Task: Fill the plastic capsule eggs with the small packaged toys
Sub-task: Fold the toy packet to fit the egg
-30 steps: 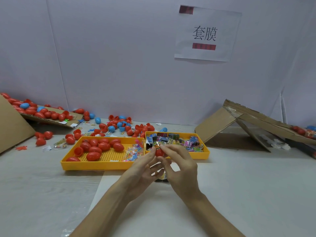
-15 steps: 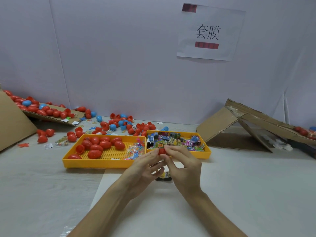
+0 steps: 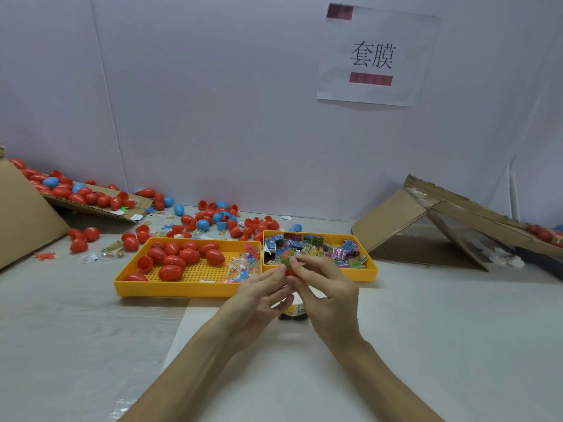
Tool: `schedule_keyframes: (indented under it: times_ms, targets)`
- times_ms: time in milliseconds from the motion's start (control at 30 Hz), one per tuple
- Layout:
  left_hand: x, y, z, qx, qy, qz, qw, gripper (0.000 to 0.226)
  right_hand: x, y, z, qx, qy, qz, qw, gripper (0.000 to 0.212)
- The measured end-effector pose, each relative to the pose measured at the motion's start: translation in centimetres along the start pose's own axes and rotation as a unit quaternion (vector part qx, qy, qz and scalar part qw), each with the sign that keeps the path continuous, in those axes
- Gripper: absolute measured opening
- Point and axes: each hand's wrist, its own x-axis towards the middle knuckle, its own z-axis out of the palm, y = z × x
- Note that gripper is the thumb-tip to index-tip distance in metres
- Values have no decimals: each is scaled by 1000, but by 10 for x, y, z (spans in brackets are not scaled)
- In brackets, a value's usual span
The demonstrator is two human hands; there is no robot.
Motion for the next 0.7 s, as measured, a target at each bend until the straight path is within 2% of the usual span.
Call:
schedule_keyframes:
  times_ms: [300,400,533,600,700]
  targets:
    - [-1,1,0,-2,-35,-1,999,33,1,-4,0,-27,9,37,999,41]
    - [0,2,0,-26,-28,-10,999,35,0,-2,0,-47,-3,21,999,36]
    - [0,1,0,-1,-16,28,999,37,1,-5,2,-33,-40,-10,999,41]
    - [0,1,-1,-10,-16,32,999,35,1,-7,2,-22,-37,6,999,47]
    - [-1,2,2,-22,-27,31,999,28,2,-6,1,-23,-26,27,999,43]
